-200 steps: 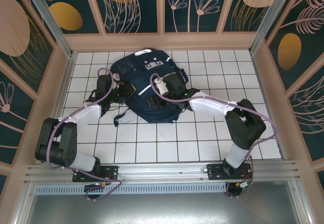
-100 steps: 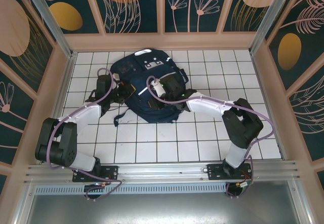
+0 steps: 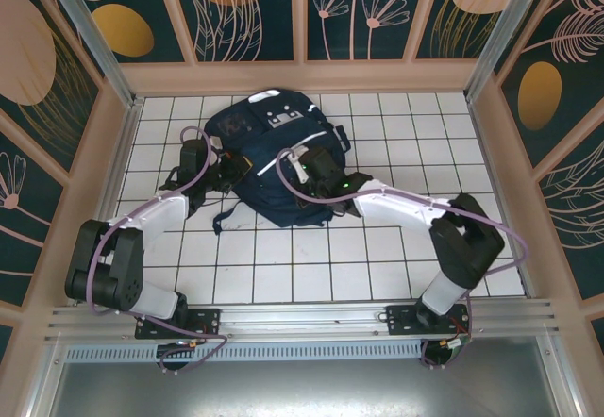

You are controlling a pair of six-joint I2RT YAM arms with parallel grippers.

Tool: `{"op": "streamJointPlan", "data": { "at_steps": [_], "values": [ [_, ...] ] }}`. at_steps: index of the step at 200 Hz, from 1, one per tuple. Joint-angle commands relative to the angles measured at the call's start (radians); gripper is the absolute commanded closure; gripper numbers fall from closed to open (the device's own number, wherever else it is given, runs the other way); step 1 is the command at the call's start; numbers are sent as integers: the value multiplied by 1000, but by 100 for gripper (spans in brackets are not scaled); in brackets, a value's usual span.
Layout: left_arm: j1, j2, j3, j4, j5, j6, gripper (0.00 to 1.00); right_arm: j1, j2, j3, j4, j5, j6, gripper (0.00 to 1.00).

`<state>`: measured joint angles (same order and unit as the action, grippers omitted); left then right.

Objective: Pack the student bag

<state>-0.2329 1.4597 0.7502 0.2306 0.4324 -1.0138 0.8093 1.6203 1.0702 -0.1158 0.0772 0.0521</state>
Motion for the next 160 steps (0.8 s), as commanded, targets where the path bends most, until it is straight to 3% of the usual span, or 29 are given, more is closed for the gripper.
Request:
{"op": "streamJointPlan", "data": {
  "at_steps": [1, 24, 42, 60, 75, 112, 160],
  "values": [
    [33, -33, -15, -19, -100, 33, 100, -89, -56, -46, -70, 191, 20, 100],
    [42, -46, -19, -25, -97, 41, 100, -154, -57, -35, -82, 199, 35, 100],
    [43, -62, -17, -37, -96, 47, 99, -144, -58, -1, -101, 151, 44, 100],
    [43, -96, -11, -104, -120, 60, 56, -93, -90, 3, -115, 93, 55, 100],
    [42, -152, -18, -194, -168, 75, 39, -47, -132, -9, -120, 23, 77, 100],
    [39, -350, -105, -355, -216, 32, 32, 55, -201, -31, -65, -142, 130, 100],
    [0, -585, -283, -289, -131, -197, 33, 85, -141, -13, -1, -184, 163, 100]
  ]
}}
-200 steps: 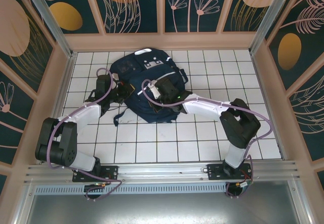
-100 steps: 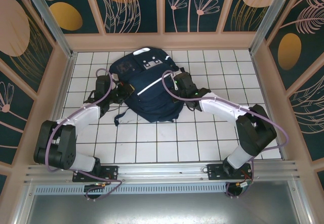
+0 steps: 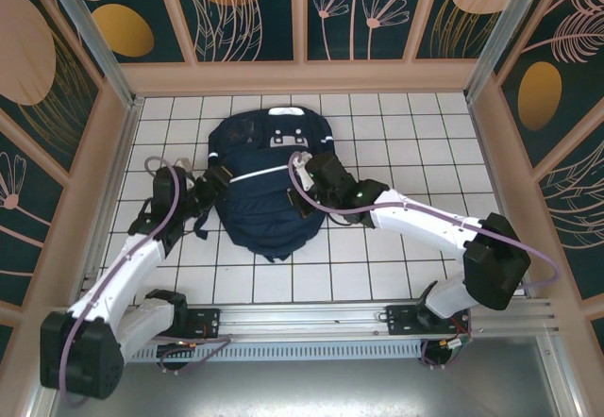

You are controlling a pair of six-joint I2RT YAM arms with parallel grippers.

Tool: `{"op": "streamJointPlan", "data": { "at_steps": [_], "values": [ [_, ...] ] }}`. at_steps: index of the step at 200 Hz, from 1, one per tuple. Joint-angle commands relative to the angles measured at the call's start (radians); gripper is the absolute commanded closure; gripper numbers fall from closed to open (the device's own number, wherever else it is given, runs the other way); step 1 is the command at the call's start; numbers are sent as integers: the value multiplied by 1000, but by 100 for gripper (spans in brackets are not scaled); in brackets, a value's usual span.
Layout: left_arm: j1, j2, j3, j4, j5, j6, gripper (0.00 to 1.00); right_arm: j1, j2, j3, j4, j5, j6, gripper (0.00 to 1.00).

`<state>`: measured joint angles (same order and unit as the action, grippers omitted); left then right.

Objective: Pack the student bag

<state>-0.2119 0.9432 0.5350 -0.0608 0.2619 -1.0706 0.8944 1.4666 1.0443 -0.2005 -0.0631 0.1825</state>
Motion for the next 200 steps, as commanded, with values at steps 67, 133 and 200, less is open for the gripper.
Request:
{"op": "streamJointPlan", "data": {
  "at_steps": [67, 133, 200],
  "values": [
    [-34, -8, -104, 175, 103, -221, 56, 3, 17, 1, 102, -73, 32, 100],
    [-36, 36, -87, 106, -54, -155, 100, -48, -103, -82, -26, 73, -33, 100],
    [-35, 63, -81, 94, -89, -116, 100, -268, -105, -125, 39, 229, -129, 100]
  ]
}}
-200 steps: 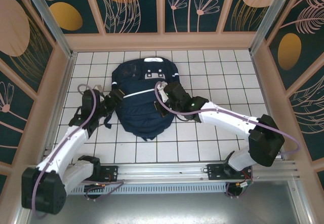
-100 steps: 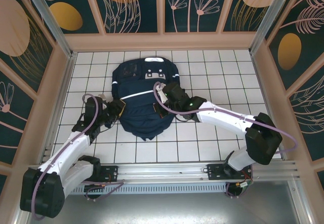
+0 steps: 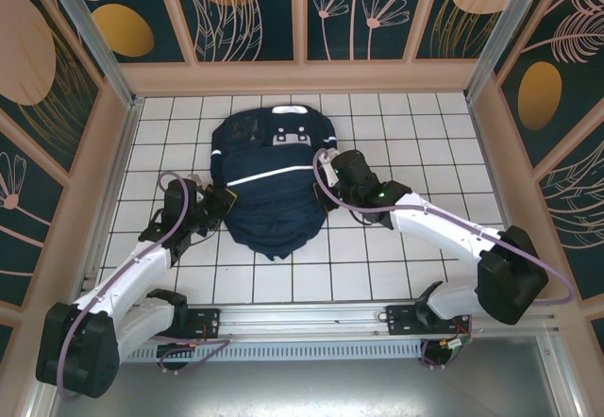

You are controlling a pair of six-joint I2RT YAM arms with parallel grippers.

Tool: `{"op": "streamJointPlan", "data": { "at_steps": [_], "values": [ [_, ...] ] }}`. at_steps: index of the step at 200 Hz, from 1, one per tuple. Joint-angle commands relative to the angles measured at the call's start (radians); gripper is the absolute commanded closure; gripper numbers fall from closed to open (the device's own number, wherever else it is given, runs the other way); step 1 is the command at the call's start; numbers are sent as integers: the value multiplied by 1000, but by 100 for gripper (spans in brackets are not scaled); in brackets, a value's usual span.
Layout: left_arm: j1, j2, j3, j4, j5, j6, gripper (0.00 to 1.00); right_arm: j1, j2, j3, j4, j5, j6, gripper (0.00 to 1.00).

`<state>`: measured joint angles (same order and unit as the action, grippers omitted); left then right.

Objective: Pack the student bag

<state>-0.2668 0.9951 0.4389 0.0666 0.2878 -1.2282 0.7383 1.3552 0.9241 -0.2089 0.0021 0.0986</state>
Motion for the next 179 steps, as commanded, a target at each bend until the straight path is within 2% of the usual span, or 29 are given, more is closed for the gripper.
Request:
{"op": "streamJointPlan", "data": {
  "at_steps": [1, 35, 77, 103, 129, 140, 155, 166, 179],
  "values": [
    [21, 11, 15, -34, -114, 43, 100, -117, 10, -4, 51, 162, -44, 100],
    [28, 49, 35, -44, -74, 84, 100, -225, 137, 87, 119, 98, -86, 100],
    [64, 87, 53, -74, -66, 145, 100, -294, 285, 223, 149, 18, -100, 100],
    [86, 73, 52, -115, -62, 176, 100, -304, 332, 266, 151, -133, -184, 100],
    [90, 58, 49, -142, -59, 198, 100, -304, 377, 330, 58, -317, -310, 100],
    [91, 48, 50, -157, -67, 201, 100, -294, 385, 338, 45, -299, -342, 100],
    [97, 33, 53, -183, -83, 212, 100, -298, 377, 314, 98, -190, -339, 100],
    [102, 30, 53, -192, -81, 221, 100, -327, 373, 299, 150, -124, -289, 100],
    [104, 33, 54, -189, -71, 231, 100, -369, 377, 324, 142, -126, -212, 100]
  ]
}}
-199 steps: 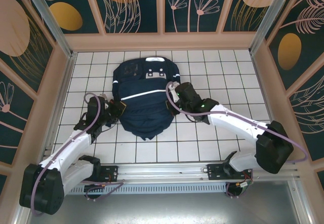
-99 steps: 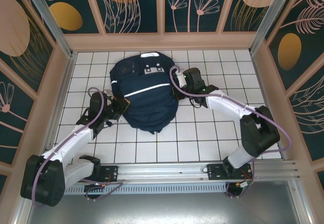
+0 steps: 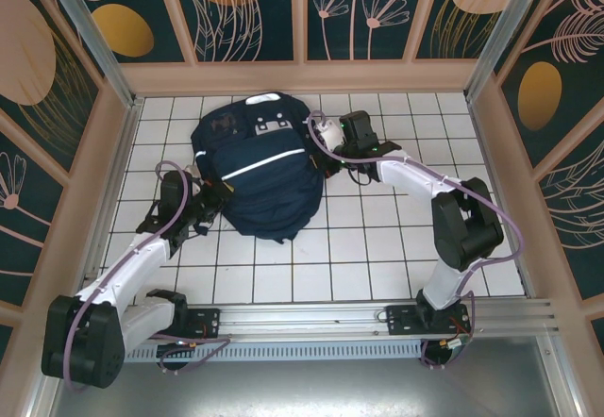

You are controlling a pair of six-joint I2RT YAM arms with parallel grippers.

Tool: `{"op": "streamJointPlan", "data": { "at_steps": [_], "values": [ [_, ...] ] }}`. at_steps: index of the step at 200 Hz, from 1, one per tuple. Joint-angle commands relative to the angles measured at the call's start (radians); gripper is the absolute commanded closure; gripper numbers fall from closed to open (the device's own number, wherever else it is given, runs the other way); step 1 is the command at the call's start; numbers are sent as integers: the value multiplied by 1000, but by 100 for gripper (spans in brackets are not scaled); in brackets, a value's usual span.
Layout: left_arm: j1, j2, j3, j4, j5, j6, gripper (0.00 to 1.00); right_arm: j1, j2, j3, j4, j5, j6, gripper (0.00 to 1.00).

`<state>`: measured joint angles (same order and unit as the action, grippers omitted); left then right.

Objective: Pack the student bag

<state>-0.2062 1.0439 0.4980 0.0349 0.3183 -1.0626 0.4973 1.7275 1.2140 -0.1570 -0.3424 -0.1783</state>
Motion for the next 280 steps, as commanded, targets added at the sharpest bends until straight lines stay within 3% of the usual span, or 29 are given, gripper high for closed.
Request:
{"op": "streamJointPlan", "data": {
  "at_steps": [1, 45, 70, 88, 109, 122, 146, 171, 219, 230, 247, 268, 280],
  "values": [
    [44, -15, -4, -157, -99, 67, 100, -130, 4, 36, 89, 217, 71, 100],
    [44, 7, 52, -152, -75, 132, 100, -109, -217, -160, 93, 226, 167, 100],
    [44, 33, 85, -132, -40, 167, 100, -47, -407, -304, 57, 216, 257, 100],
    [44, 61, 103, -126, -27, 177, 100, 26, -505, -384, 44, 290, 303, 100],
    [44, 82, 108, -122, -29, 178, 100, 27, -491, -402, 35, 373, 299, 100],
    [44, 89, 108, -124, -33, 182, 100, 13, -450, -365, 14, 363, 296, 100],
    [44, 99, 121, -140, -68, 201, 100, 4, -411, -313, 40, 231, 343, 73],
    [44, 135, 150, -118, -82, 233, 100, -4, -399, -299, 93, 266, 418, 48],
    [45, 275, 267, -113, -85, 290, 100, -37, -406, -271, 95, 388, 462, 33],
    [44, 293, 294, -129, -101, 301, 81, -38, -413, -275, 98, 391, 466, 28],
    [44, 282, 328, -176, -149, 322, 44, -41, -444, -293, 116, 444, 470, 19],
    [44, 214, 359, -254, -280, 348, 21, -60, -496, -321, 146, 614, 473, 2],
    [44, 174, 375, -291, -382, 365, 12, -89, -525, -342, 172, 711, 471, 1]
  ]
}}
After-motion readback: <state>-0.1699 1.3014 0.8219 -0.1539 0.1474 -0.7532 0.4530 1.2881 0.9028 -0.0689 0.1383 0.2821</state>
